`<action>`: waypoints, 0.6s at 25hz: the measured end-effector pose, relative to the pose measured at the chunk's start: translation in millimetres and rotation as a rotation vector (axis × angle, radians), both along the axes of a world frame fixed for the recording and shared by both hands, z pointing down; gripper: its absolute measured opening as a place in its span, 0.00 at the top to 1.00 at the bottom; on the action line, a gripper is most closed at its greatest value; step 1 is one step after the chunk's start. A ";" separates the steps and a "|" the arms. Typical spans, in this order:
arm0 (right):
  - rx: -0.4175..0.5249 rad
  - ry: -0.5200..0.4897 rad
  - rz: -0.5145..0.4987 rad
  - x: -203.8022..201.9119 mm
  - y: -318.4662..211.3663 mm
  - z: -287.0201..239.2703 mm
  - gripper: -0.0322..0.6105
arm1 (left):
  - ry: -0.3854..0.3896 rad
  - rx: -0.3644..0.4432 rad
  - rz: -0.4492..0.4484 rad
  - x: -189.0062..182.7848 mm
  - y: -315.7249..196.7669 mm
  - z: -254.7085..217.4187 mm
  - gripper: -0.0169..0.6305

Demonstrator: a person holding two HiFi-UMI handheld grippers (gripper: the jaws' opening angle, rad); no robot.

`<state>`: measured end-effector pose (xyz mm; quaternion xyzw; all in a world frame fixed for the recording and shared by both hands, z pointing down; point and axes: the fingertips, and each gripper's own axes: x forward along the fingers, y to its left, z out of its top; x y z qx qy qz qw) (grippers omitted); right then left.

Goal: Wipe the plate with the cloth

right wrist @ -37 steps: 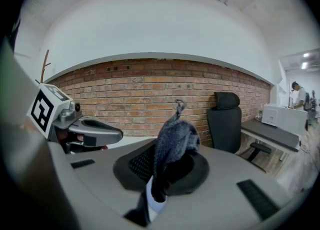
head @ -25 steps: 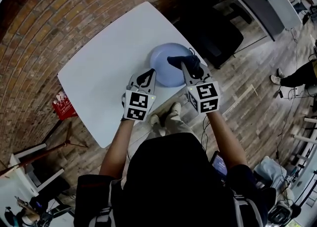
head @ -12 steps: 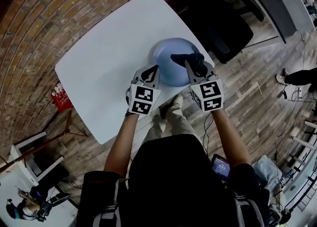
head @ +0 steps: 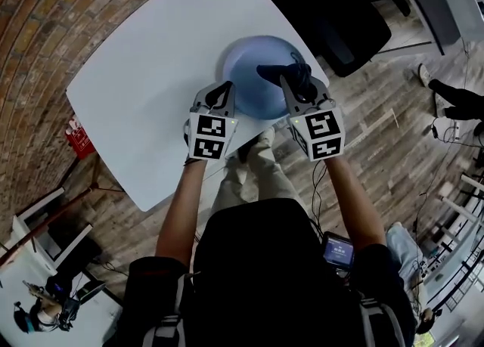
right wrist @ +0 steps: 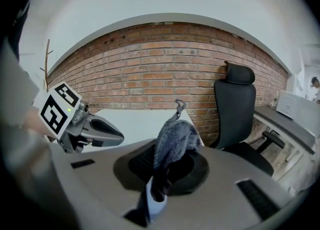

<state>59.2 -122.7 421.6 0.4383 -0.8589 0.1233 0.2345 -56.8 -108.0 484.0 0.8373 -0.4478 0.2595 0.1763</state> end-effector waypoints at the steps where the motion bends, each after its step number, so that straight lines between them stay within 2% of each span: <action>1: -0.006 0.001 -0.005 -0.5 1.2 2.1 0.89 | -0.001 -0.010 -0.013 -1.6 -0.6 4.4 0.94; 11: -0.041 0.013 -0.034 1.5 -0.6 28.0 0.89 | 0.013 -0.071 -0.063 -8.4 -25.5 31.6 0.94; 15: -0.061 -0.005 -0.032 -4.0 -5.5 34.2 0.89 | -0.003 -0.088 -0.068 -13.5 -40.4 38.0 0.94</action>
